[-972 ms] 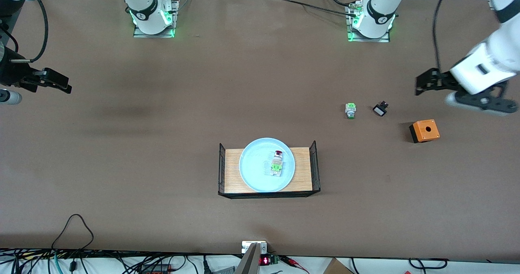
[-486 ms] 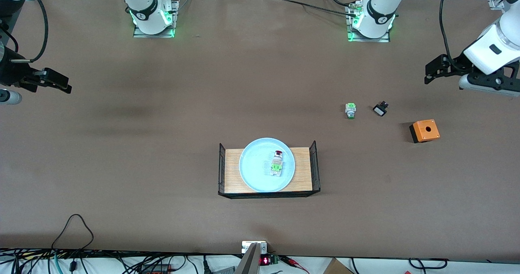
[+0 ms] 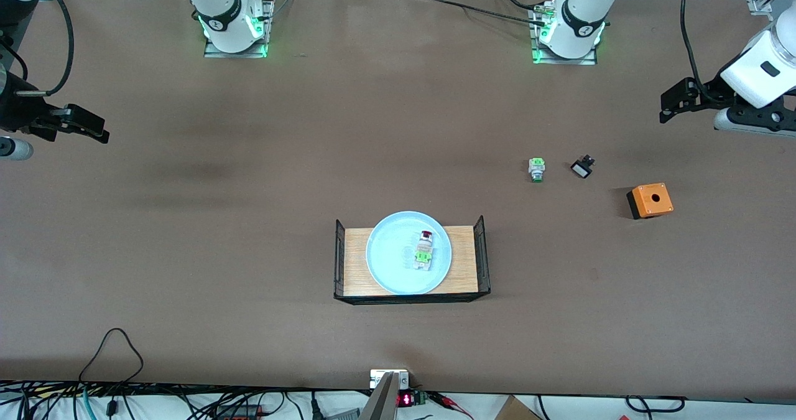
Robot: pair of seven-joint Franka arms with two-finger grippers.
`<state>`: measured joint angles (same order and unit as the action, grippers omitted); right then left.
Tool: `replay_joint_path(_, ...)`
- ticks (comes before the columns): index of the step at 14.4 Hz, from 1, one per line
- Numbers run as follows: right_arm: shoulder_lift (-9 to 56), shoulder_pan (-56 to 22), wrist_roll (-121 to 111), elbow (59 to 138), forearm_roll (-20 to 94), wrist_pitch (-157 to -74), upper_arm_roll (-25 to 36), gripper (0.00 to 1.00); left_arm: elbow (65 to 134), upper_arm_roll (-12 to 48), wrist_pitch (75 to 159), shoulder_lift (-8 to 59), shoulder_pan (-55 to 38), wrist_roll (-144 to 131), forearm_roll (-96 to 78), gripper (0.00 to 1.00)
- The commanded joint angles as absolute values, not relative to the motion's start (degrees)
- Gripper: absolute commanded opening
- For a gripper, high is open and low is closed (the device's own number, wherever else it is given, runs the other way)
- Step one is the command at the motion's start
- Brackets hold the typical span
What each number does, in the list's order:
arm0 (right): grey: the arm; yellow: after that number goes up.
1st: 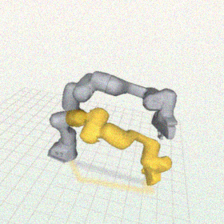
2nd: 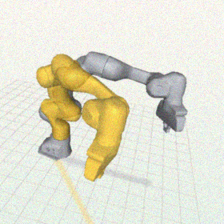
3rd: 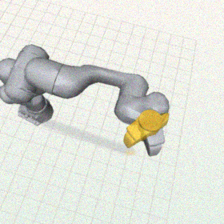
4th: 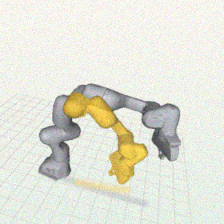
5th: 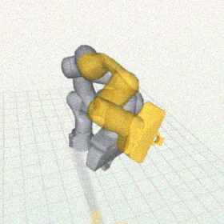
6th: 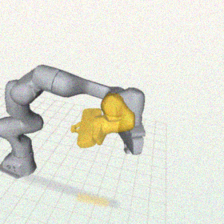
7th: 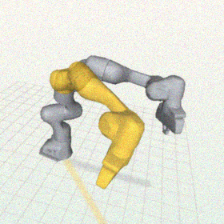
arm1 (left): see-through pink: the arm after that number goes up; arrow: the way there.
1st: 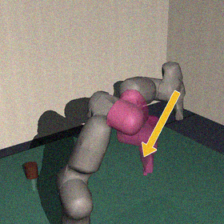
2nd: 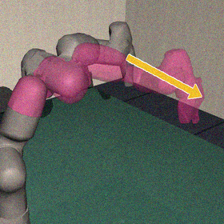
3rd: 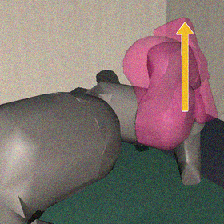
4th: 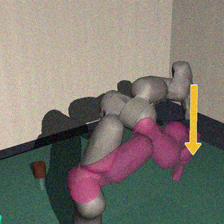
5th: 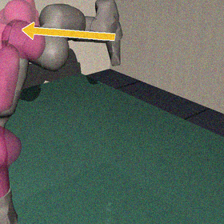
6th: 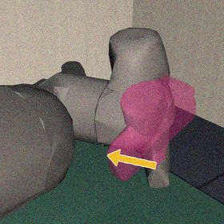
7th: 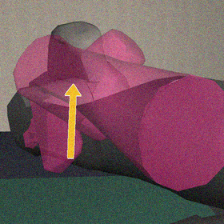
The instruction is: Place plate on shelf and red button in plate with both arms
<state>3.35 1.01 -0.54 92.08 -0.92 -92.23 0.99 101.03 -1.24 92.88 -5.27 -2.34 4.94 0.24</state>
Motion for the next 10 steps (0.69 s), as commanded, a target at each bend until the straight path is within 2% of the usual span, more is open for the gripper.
replay_joint_path(1,2.90,0.97,-1.41,91.76,-1.41,-91.41,1.14,1.00,96.95,-1.32,90.79,-2.29,-2.55,3.43,1.32,1.00)
replay_joint_path(10,2.90,0.97,-1.41,91.76,-1.41,-91.41,1.14,1.00,95.36,-1.41,90.97,-0.79,-1.93,3.78,1.06,1.00)
